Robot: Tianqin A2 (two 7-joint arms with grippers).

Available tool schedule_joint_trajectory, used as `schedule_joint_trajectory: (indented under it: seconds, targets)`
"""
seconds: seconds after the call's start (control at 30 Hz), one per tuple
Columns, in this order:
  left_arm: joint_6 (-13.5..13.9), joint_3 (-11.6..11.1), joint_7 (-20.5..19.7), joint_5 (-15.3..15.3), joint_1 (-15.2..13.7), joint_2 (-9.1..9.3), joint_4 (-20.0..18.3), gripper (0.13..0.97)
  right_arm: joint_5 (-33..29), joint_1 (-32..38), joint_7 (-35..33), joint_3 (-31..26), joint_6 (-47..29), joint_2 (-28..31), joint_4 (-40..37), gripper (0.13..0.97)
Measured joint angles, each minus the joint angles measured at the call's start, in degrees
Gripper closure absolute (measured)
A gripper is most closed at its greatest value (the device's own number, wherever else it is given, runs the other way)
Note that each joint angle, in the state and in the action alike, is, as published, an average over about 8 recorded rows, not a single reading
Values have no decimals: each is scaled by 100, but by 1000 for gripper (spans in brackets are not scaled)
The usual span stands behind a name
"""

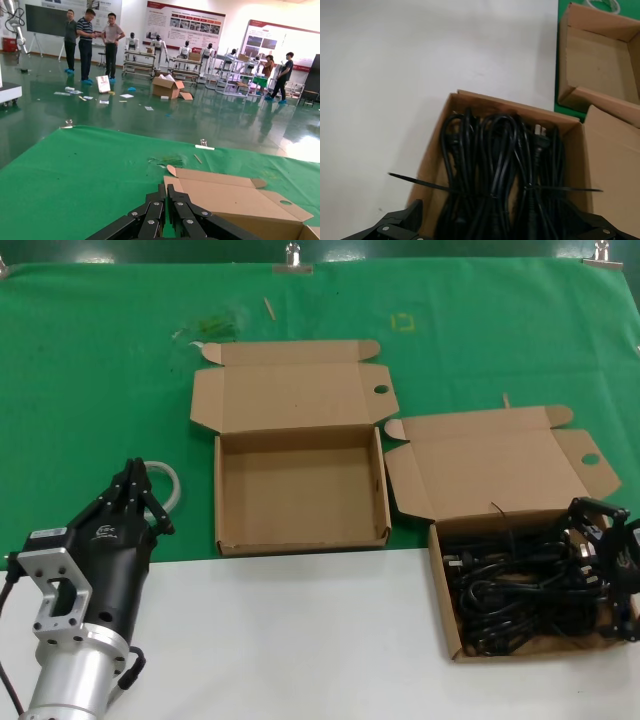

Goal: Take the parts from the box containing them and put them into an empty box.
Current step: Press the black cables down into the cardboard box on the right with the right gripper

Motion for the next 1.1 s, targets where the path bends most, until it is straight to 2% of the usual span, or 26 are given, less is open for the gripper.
schedule_joint_trajectory:
  seconds: [0.43, 0.8, 1.1]
  targets:
    - [0, 0, 0, 0, 0, 0, 0, 941, -145, 301, -546, 62, 334, -484, -881, 129]
    - [0, 0, 0, 0, 0, 0, 0, 941, -213, 268, -510, 94, 349, -525, -826, 163]
    - [0, 0, 0, 0, 0, 0, 0, 941, -228, 195, -383, 136, 341, -476, -646, 263]
